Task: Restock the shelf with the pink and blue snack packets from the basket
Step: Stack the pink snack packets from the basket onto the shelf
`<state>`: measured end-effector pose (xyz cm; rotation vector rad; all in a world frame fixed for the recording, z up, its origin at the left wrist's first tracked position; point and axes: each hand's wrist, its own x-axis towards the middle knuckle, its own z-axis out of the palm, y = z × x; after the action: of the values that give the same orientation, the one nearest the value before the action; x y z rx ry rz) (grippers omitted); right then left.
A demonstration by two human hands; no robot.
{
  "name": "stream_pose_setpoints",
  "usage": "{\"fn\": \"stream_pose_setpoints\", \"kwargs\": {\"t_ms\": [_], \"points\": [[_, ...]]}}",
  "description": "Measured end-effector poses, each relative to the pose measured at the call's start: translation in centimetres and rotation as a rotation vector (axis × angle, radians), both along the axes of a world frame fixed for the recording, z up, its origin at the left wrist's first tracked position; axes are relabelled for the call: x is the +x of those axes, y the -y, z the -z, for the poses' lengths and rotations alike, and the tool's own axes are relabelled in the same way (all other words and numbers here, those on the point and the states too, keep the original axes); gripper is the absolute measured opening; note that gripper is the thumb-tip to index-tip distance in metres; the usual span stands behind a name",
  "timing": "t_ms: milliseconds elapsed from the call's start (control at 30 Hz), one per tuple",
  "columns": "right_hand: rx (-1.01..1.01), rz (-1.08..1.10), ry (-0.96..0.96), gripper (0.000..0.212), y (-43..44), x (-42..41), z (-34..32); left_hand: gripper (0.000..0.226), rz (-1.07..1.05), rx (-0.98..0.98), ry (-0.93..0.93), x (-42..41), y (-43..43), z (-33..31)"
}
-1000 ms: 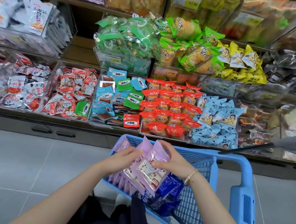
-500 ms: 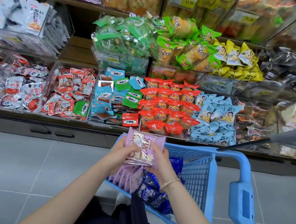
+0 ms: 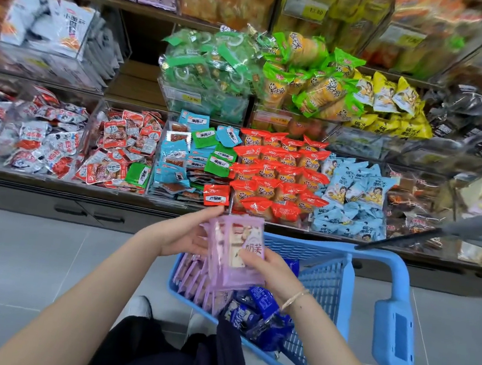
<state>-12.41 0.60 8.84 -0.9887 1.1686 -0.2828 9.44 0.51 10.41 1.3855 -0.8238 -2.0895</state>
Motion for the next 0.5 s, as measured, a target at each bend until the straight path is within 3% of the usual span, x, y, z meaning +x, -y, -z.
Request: {"fn": "stream_pose_setpoints", "kwargs": {"t_ms": [100, 200, 267, 400, 500], "points": [[0.176, 0.213, 0.218, 0.047, -0.7, 0.1, 0.1, 0.069, -0.152, -0.042, -0.103, -0.9, -1.8, 1.1], [0.227, 0.284, 0.32, 0.049, -1.3, 0.9, 0.3, 0.053, -0.261, -0.008, -0.158, -2.8, -3.3, 2.5], [0.217, 0.3, 0.308, 0.05, -1.5, 1.3, 0.5, 0.05, -0.319, 0.016, -0.21, -3.5, -3.8, 2.7], [0.126, 0.333, 0.188, 0.053, -1.4, 0.8, 1.1, 0.049, -0.366, -0.076, -0.089, -2.9, -4.0, 2.7], [0.187, 0.415, 0.253, 0.054, -1.0, -0.3, 1.7, 0.052, -0.456, -0.02, -0.073, -2.4, -3.8, 2.4]]}}
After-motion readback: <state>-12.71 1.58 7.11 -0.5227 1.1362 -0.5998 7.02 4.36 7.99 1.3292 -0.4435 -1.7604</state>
